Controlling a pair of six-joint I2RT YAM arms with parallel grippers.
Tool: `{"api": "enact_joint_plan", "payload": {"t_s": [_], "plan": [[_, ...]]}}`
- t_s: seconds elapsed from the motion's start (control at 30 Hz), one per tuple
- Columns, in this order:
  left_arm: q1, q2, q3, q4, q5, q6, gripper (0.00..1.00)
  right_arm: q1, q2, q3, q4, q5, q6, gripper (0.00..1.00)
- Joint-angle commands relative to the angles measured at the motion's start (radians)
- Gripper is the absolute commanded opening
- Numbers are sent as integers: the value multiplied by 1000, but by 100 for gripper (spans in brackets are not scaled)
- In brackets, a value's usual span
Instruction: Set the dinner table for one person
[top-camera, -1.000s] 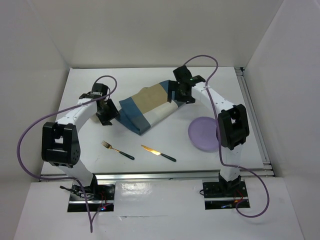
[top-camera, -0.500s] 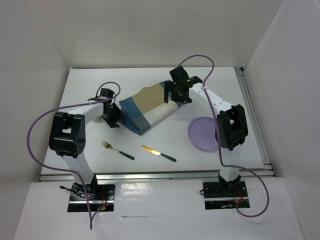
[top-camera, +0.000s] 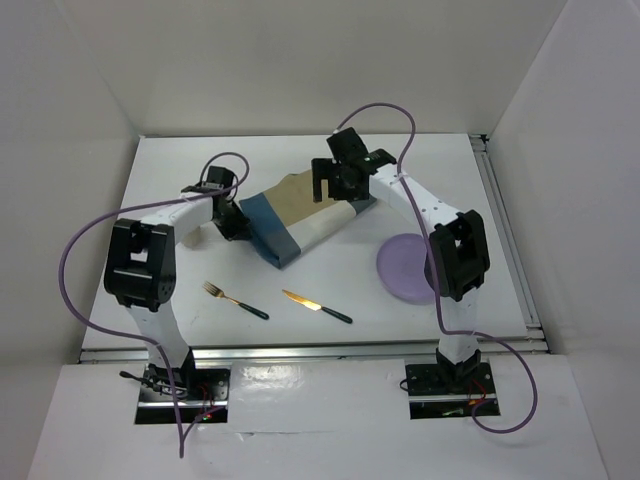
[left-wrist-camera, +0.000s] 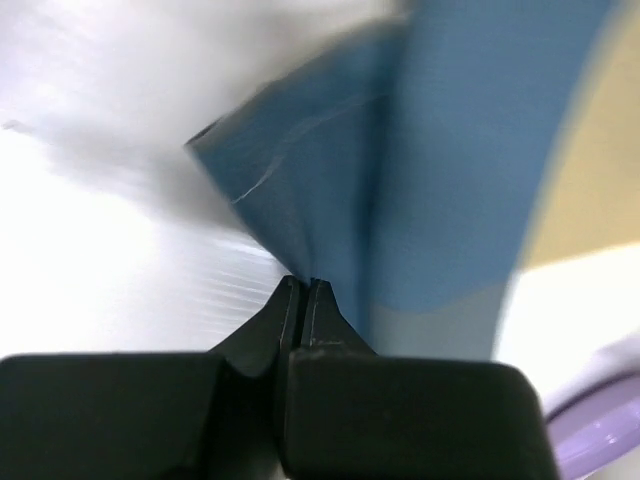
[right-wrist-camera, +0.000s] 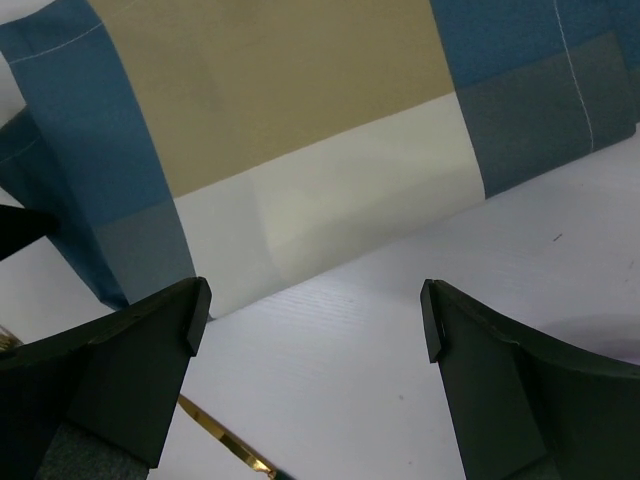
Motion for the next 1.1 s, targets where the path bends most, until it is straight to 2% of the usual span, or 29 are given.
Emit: {"api": "enact_joint_plan", "payload": {"t_s": [0.0,0.1,0.27,0.43,0.6,0.7,0.83,0.93,1.07], "plan": [[-35,-59,128,-53,-37,93,0,5,9,53,51,-38,-12,100],[-74,-114,155,-73,-64,112,0,5,0,53,60,-47,-12,100],[-75,-169,164,-84,-64,130,0,5,0,53,60,-57,-12,100],[-85,-188,246,-128,-54,184,0,5,-28,53,51,-57,-12,100],[-85,-235,204,-150,0,208,0,5,-28,53,80,-167,-2,100],[-85,-258,170,-83,78,240,0,25,-28,62,114,-240,-2,100],[-107,-197,334,-99,182,306,0,16,-28,62,178,-380,11,99],[-151,-130,560,-128,256,360,0,-13,-95,32,238,-440,36,95],[-182,-108,638,-151,357,380,0,-33,-140,13,287,-529,24,89]]}}
